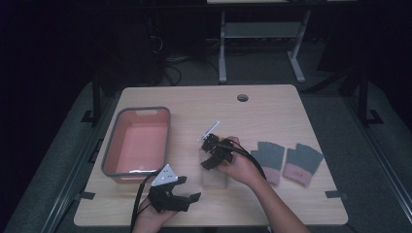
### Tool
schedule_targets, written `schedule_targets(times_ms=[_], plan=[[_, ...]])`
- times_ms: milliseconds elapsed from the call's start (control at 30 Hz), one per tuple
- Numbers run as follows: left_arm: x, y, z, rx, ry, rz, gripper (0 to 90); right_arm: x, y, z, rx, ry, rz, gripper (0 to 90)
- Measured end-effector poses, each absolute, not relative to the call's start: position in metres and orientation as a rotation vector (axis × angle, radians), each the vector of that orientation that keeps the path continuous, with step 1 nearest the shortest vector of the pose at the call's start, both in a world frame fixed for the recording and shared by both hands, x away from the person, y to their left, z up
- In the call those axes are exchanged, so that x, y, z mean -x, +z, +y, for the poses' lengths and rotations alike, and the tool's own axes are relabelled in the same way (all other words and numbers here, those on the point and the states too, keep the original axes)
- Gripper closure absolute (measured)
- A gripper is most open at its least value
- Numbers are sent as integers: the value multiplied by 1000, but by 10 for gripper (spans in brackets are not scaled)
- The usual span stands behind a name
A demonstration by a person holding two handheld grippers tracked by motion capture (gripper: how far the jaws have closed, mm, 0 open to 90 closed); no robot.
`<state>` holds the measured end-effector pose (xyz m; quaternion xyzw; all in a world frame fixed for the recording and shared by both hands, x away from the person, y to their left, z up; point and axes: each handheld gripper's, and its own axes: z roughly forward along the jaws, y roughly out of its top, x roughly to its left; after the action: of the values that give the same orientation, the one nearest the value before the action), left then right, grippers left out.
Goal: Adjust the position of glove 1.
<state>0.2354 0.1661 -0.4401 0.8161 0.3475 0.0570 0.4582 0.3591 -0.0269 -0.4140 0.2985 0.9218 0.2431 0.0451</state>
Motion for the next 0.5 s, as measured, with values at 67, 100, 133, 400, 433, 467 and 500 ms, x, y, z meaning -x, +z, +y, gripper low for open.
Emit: schedule_targets(times_ms=[67,100,133,400,433,467,500], plan=[[-238,-439,164,-2011,144,853,211,-358,-411,-33,-944,774,2804,417],[-239,-439,162,-2001,138,861,211,-356,-409,-37,-968,796,2799,417],[-240,-438,160,-2002,129,869,211,-356,-408,-41,-988,818,2791,415],[-253,-435,144,-2017,124,920,227,-343,-401,-75,-1153,952,2720,392],[-256,-435,142,-2008,120,940,232,-340,-403,-83,-1214,964,2700,390],[-259,-436,140,-2009,115,954,232,-340,-403,-83,-1214,964,2700,390],[-261,-436,137,-2012,107,974,233,-339,-404,-87,-1230,976,2696,388]])
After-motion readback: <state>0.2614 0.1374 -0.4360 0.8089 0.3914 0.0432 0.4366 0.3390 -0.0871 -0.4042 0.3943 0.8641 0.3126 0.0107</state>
